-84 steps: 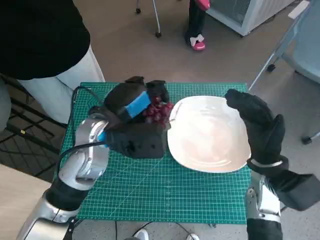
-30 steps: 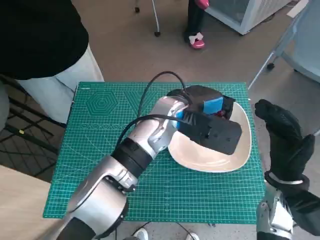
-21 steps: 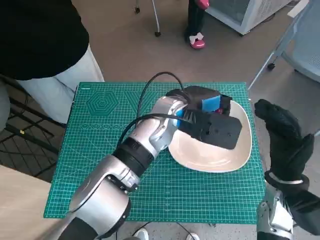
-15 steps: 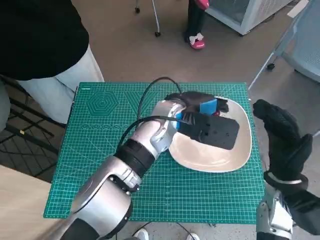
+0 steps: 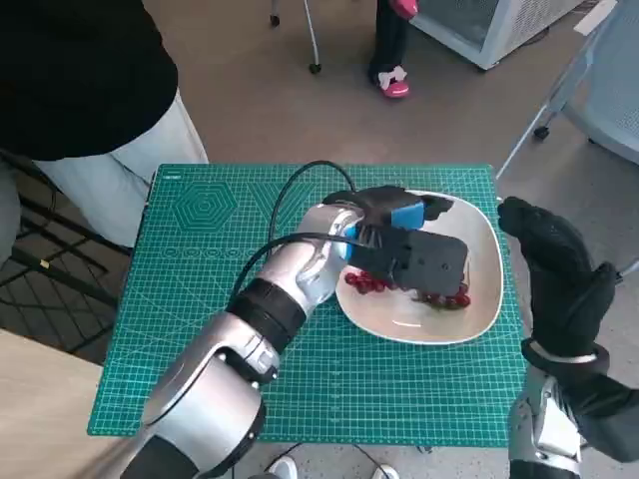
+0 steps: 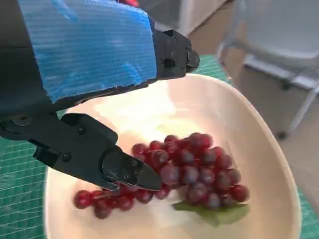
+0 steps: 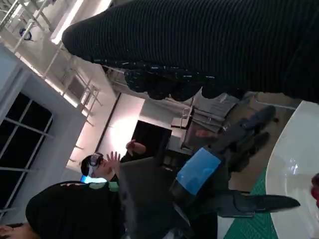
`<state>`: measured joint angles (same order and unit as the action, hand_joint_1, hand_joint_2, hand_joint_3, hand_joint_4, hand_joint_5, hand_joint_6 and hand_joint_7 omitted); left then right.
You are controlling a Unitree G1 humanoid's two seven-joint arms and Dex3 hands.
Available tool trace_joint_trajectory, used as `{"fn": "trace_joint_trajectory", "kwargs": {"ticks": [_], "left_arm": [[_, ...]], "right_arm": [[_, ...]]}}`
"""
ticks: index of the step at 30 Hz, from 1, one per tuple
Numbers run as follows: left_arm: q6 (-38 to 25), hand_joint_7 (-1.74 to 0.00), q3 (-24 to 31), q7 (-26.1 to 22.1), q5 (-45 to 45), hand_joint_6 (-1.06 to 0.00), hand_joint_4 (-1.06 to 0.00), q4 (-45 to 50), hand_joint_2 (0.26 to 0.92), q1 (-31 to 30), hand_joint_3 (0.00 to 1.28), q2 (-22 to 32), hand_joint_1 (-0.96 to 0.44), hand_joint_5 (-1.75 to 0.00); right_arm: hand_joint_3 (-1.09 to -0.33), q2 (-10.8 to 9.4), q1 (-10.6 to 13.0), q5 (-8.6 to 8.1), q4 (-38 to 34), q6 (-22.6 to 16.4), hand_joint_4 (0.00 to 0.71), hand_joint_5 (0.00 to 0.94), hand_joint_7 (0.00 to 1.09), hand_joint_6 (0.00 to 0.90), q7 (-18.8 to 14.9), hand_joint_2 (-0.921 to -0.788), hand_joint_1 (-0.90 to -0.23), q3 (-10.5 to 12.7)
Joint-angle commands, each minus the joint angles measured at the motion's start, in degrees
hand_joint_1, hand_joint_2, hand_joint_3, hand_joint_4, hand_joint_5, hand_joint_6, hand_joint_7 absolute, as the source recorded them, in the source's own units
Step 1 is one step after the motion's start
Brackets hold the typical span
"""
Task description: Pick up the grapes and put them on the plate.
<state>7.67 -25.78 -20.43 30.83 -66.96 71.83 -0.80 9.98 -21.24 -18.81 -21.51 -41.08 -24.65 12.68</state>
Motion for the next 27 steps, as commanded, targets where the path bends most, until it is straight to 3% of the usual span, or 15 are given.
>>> {"fn": "trace_joint_trajectory", "kwargs": {"ticks": [1,9,18,23,27], "left_arm": [[7.07,0.00,3.09,2.76,-3.23,-0.09,0.00,-1.18,0.901,-3.26,0.01,2.78,-0.47,0.00],[19.63,-0.04,15.65,6.91,-15.85,-0.15,-0.08,-1.76,0.918,-11.70,0.09,6.26,-0.45,-0.02],[23.26,-0.04,31.91,-5.30,-36.68,-0.19,-0.16,2.03,0.921,-20.22,0.26,5.80,-0.45,-0.02],[24.40,-0.01,37.90,-13.08,-44.63,-0.15,-0.11,3.35,0.921,-24.54,0.35,6.47,-0.52,0.00],[26.46,0.00,40.38,-16.36,-47.54,-0.13,-0.06,4.81,0.921,-27.84,0.38,7.16,-0.57,0.00]], "right_arm": [[-0.848,-0.41,0.27,-0.26,-1.44,0.15,0.405,0.001,0.17,0.144,-0.70,-0.921,-0.645,-0.47],[-0.846,-0.78,0.18,-0.78,-1.61,0.15,0.407,0.002,0.17,0.149,-1.21,-0.921,-0.645,-0.93],[-0.842,-1.21,0.11,-1.08,-1.68,0.69,0.410,0.003,0.16,0.153,-1.41,-0.921,-0.644,-1.45],[-0.835,-1.61,0.36,-0.79,-1.06,1.24,0.414,0.004,0.16,0.157,-0.92,-0.921,-0.643,-1.93],[-0.829,-1.89,0.48,-0.59,-0.49,1.80,0.419,0.006,0.16,0.163,-0.52,-0.921,-0.642,-2.19]]}}
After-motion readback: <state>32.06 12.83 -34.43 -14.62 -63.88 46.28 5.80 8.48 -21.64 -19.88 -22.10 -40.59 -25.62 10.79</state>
